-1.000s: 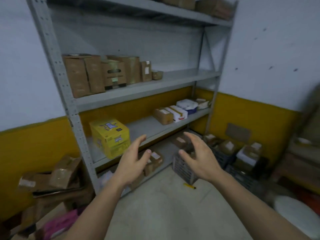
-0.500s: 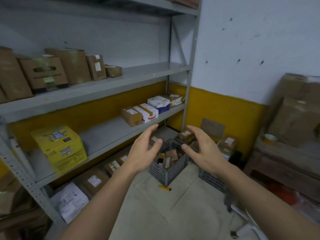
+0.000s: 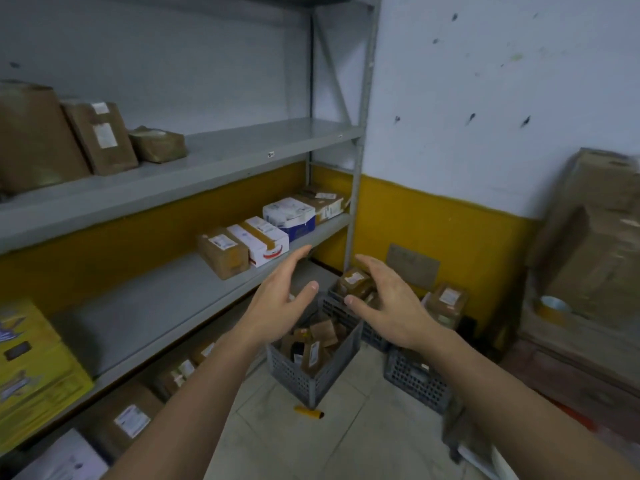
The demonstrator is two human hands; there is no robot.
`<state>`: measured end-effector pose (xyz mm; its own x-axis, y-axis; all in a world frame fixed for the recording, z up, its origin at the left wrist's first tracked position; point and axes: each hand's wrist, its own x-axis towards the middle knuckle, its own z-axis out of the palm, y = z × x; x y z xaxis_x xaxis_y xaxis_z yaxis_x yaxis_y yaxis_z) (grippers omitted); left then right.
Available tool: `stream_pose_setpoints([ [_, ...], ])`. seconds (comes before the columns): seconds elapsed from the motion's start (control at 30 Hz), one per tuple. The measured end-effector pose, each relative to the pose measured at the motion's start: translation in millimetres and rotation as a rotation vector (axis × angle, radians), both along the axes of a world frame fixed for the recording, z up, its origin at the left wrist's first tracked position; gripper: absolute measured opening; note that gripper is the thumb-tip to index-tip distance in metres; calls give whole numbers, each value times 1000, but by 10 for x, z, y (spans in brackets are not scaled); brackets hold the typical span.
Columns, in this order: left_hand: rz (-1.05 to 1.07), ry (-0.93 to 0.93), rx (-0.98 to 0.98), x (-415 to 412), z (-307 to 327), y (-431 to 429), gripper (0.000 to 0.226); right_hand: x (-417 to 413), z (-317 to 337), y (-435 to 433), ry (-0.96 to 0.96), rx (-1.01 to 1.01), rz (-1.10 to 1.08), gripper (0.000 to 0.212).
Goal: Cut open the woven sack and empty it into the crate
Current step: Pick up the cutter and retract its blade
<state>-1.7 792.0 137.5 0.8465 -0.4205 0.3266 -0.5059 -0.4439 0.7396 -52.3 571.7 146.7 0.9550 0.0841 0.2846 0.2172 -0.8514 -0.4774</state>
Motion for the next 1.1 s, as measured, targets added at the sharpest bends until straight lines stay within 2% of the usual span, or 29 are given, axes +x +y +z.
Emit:
stream_pose_setpoints([
  [0.1, 10, -23, -22, 474, 51, -89, 63, 480, 30, -166, 5, -7, 4, 78],
  [0.23, 5, -28, 44, 907, 63, -142, 63, 1067, 24, -318, 14, -6, 21, 78],
  [0.37, 91, -25, 86, 1254, -53, -176, 62, 1626, -69, -460, 36, 49, 71, 77],
  [0.53, 157, 101, 10, 1497, -183, -369, 65, 2237, -259, -603, 72, 71, 150, 78],
  [0.8, 295, 172, -62, 1892, -462, -568, 67, 2890, -479, -593, 114, 97, 335, 80],
  [0.93, 313, 239, -83, 2151, -900, -592, 66, 3108, -811, -569, 116, 102, 373, 86],
  [1.1, 333, 226, -55, 2551, -2029, -613, 66, 3370, -1949, -618, 123, 136, 353, 85],
])
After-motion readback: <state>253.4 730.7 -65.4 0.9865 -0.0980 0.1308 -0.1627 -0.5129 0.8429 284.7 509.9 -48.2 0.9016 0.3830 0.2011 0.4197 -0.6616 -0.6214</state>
